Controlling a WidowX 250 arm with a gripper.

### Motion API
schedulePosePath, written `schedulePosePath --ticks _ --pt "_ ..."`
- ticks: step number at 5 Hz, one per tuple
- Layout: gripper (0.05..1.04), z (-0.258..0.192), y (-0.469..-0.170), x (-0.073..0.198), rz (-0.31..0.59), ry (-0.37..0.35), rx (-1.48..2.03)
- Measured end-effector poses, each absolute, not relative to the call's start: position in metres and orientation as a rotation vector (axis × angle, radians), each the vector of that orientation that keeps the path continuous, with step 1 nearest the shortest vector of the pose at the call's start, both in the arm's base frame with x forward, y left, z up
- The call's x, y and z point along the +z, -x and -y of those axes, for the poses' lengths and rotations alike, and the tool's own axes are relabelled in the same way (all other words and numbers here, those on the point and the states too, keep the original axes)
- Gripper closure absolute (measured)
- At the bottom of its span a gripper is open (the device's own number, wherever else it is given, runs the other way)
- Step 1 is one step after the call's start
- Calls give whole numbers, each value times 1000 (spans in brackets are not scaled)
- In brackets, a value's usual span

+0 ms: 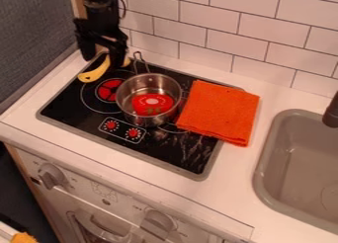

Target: Put the yellow brush on the orange cloth

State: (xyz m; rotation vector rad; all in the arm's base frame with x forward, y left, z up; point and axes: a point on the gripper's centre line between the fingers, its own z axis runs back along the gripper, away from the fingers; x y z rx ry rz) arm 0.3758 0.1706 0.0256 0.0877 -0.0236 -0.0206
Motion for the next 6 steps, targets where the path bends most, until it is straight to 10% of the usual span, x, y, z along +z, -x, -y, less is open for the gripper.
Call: schedulePosePath --ticks 4,6 --pt "337 -167 -381 8 -27 -102 -19" --pt "338 -149 -342 77 54 -210 128"
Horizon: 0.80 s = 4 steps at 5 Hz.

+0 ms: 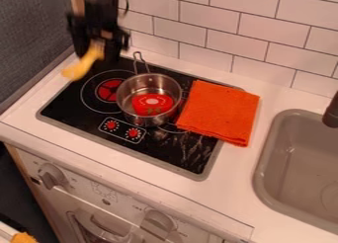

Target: Put the yellow brush on the orange cloth

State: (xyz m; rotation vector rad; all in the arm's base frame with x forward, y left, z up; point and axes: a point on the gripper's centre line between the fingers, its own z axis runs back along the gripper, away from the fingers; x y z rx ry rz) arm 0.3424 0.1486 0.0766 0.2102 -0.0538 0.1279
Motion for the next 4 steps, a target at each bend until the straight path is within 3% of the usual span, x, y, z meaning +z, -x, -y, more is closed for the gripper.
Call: schedulePosePath --ticks 1,2,3,4 --pt "338 -105 -329 107 113 -165 232" --pt "338 -62 -343 110 170 -61 252" --pt "338 -13 -352 108 200 -31 265" --pt "338 38 -352 89 178 -42 252"
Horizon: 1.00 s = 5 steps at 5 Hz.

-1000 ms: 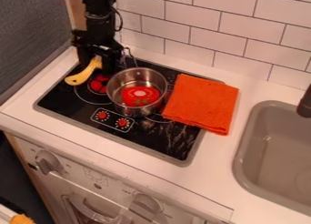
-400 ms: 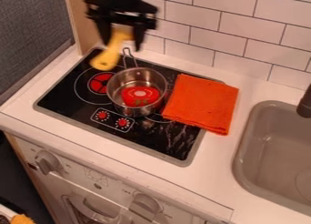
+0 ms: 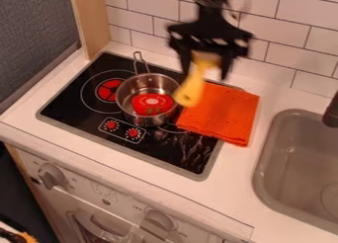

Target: Put the yellow brush on the orange cloth

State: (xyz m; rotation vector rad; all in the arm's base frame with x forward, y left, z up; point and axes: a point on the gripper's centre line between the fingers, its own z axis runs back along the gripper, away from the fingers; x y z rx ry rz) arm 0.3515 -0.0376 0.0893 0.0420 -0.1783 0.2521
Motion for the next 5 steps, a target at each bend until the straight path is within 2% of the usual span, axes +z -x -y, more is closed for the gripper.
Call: schedulePosePath --ticks 1,2,3,4,5 --pt "338 57 -349 74 145 -57 252" --pt "338 60 -351 70 143 -39 252" --pt "271 57 -349 66 139 -34 267" --pt "75 51 -350 66 138 -27 280" --pt "74 51 -350 66 135 -27 274"
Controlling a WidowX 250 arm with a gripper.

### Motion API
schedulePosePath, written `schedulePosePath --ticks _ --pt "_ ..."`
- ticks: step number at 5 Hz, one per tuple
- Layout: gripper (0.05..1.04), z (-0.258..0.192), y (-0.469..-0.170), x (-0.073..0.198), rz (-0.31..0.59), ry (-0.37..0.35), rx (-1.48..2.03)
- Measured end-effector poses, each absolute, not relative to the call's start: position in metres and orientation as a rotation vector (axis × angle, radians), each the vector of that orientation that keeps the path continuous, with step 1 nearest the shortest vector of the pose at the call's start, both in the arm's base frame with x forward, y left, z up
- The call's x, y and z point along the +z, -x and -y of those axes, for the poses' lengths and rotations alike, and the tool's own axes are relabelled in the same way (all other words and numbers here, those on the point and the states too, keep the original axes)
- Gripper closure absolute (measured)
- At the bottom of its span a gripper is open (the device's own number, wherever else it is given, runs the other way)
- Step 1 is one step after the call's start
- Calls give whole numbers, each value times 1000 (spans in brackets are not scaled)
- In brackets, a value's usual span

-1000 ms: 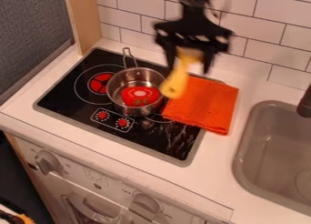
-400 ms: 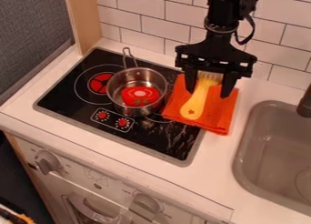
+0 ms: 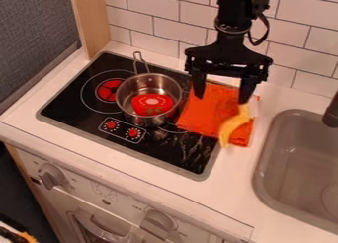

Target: Put the yellow brush on the orange cloth

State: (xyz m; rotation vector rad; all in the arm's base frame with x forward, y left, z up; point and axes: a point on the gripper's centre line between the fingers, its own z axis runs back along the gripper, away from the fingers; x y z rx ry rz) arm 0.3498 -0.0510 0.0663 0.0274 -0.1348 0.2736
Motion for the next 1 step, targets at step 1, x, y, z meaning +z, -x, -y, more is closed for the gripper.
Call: schedulePosePath --ticks 1 --pt "81 52 -348 66 122 -25 259"
